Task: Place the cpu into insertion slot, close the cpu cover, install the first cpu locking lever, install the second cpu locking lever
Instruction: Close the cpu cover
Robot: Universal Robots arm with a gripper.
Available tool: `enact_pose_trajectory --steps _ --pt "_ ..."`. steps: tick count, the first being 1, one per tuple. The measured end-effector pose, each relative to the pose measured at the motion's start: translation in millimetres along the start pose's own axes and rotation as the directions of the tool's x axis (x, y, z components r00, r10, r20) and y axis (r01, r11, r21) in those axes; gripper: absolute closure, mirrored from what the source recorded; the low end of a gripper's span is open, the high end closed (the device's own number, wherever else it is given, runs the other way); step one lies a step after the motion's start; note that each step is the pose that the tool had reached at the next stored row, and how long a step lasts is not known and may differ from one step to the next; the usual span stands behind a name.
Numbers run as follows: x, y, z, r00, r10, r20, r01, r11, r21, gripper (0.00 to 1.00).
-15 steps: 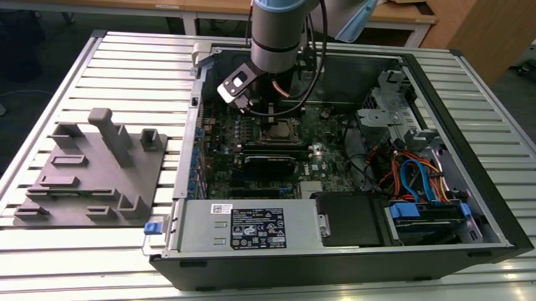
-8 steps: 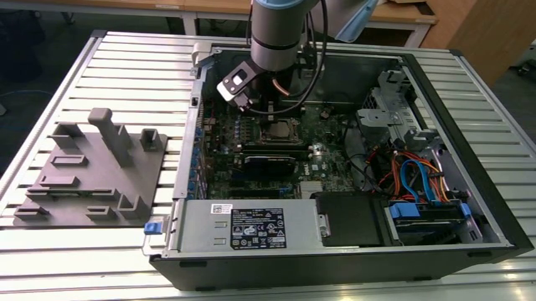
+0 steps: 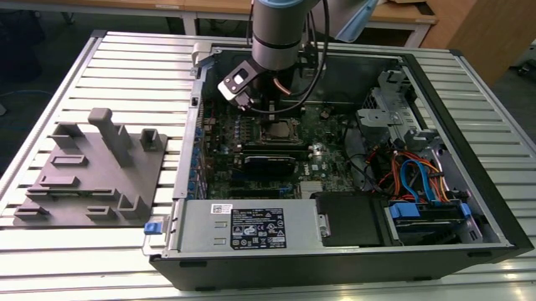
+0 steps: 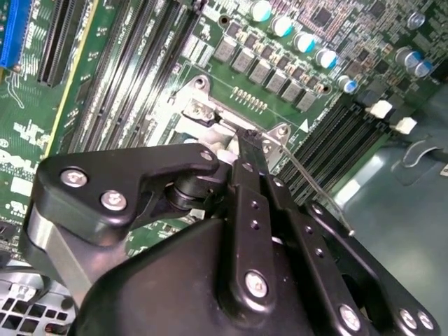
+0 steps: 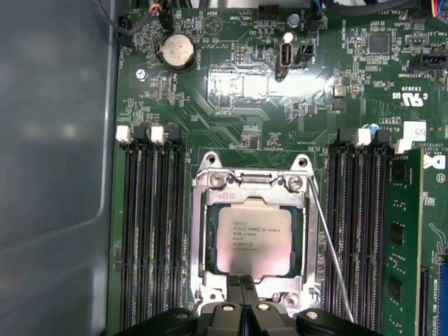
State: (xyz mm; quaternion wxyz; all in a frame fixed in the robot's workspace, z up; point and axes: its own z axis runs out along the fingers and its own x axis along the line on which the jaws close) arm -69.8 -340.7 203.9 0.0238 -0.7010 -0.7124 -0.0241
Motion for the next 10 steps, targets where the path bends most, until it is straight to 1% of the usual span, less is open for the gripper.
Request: enact_pose_trajectory --steps 6,10 --pt "-3.5 4.3 0.2 1.0 0.0 0.0048 0.0 1.0 0.0 0.89" --pt "-4.0 13.1 0.7 1.0 0.001 0.0051 -0.001 1.0 0.0001 0.89"
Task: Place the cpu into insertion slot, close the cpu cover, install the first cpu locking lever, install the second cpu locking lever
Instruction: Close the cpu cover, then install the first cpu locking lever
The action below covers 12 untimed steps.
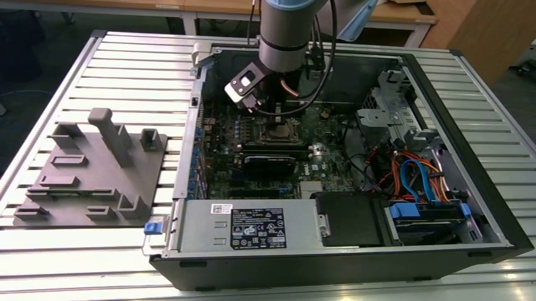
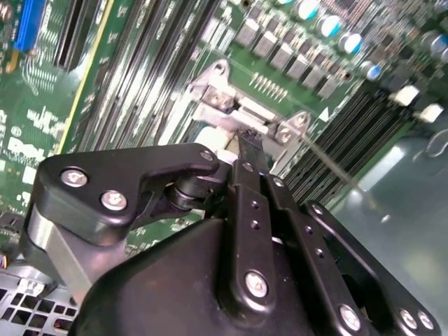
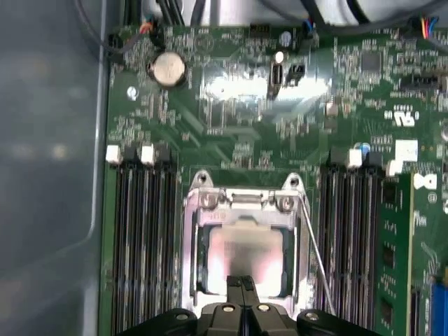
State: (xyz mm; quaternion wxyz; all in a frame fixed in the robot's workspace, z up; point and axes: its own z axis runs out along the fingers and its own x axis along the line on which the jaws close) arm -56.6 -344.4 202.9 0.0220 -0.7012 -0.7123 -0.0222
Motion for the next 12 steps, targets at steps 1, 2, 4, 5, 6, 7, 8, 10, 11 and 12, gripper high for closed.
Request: enact_pose_trajectory --steps 1,2,4,5,6,7,8,10,11,12 --pt "-0.1 2.6 0.1 1.0 0.0 0.0 0.0 1.0 0.0 0.89" --pt "-0.1 5.4 0.2 1.0 0.0 0.0 0.0 1.0 0.0 0.89" --pt "-0.2 10.2 0.2 1.0 0.0 0.0 0.0 1.0 0.0001 0.89" --pt "-0.3 11.2 0.2 1.0 0.0 0.0 0.0 1.0 0.0 0.89" --pt "-0.3 11.6 0.2 1.0 0.0 0.0 0.0 1.0 0.0 0.89" --pt "-0.3 11.6 0.2 1.0 0.0 -0.0001 0.0 1.0 -0.0001 0.89" --pt "-0.2 11.7 0.2 1.0 0.0 -0.0001 0.0 1.0 -0.0001 0.89" --pt "-0.2 11.9 0.2 1.0 0.0 0.0 0.0 1.0 0.0 0.89" --pt "-0.2 12.1 0.2 1.0 0.0 -0.0001 0.0 1.0 -0.0001 0.89" --pt "-0.2 12.1 0.2 1.0 0.0 0.0 0.0 1.0 0.0 0.89"
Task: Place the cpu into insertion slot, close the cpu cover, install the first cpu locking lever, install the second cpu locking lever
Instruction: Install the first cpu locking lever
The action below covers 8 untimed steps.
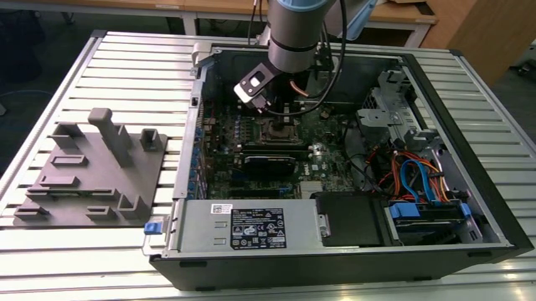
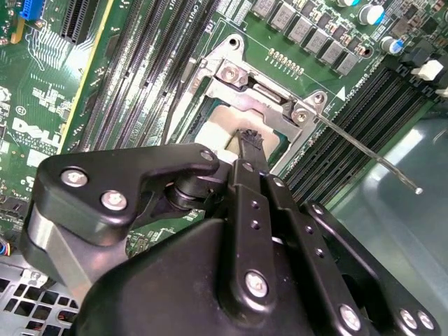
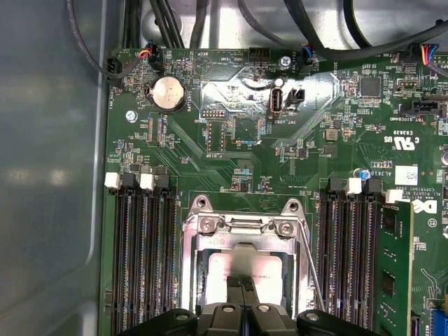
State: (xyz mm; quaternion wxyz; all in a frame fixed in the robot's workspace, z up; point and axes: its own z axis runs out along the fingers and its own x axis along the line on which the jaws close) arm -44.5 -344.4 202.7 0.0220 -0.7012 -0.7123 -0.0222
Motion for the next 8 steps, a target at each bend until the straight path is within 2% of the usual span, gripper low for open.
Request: enact_pose_trajectory --steps 8 --pt "0.1 0.2 -0.3 1.0 0.0 0.0001 0.0 1.0 0.0 0.89"
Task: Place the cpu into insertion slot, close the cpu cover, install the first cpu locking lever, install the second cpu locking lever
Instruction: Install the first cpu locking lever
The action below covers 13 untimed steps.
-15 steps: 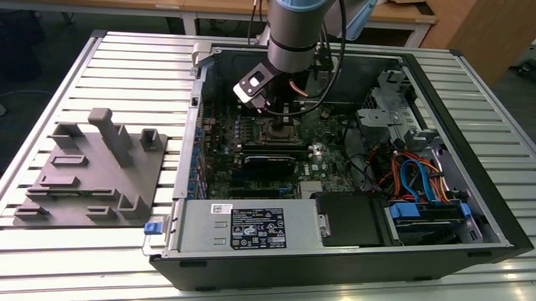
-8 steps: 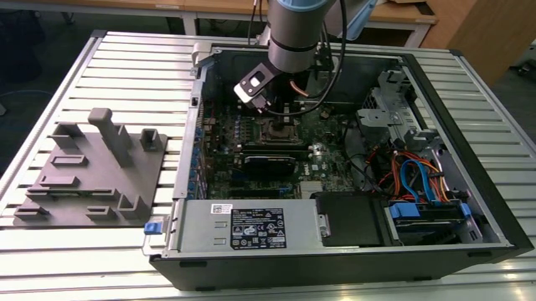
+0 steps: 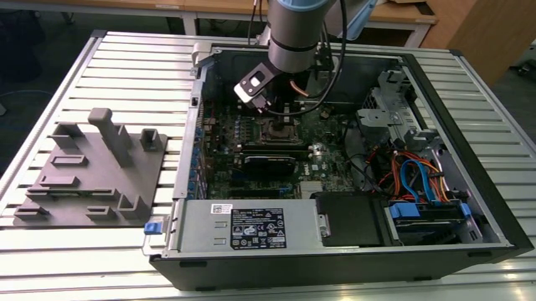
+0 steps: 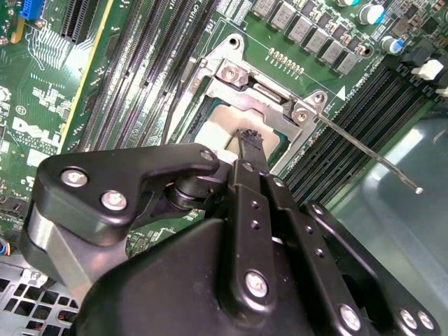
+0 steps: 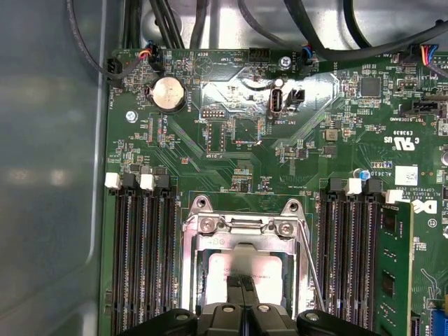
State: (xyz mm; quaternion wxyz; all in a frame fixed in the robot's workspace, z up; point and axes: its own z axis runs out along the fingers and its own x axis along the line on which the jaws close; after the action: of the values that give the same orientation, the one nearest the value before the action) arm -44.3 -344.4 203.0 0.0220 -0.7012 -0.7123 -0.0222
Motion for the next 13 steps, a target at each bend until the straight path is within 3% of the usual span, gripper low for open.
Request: enact_pose_trajectory --steps 3,13 --pt "0.1 0.0 -2.2 1.0 0.0 0.0 0.0 1.0 0.0001 0.89" --pt "1.2 0.0 -20.5 1.0 0.0 -0.0002 0.0 1.0 0.0003 0.89"
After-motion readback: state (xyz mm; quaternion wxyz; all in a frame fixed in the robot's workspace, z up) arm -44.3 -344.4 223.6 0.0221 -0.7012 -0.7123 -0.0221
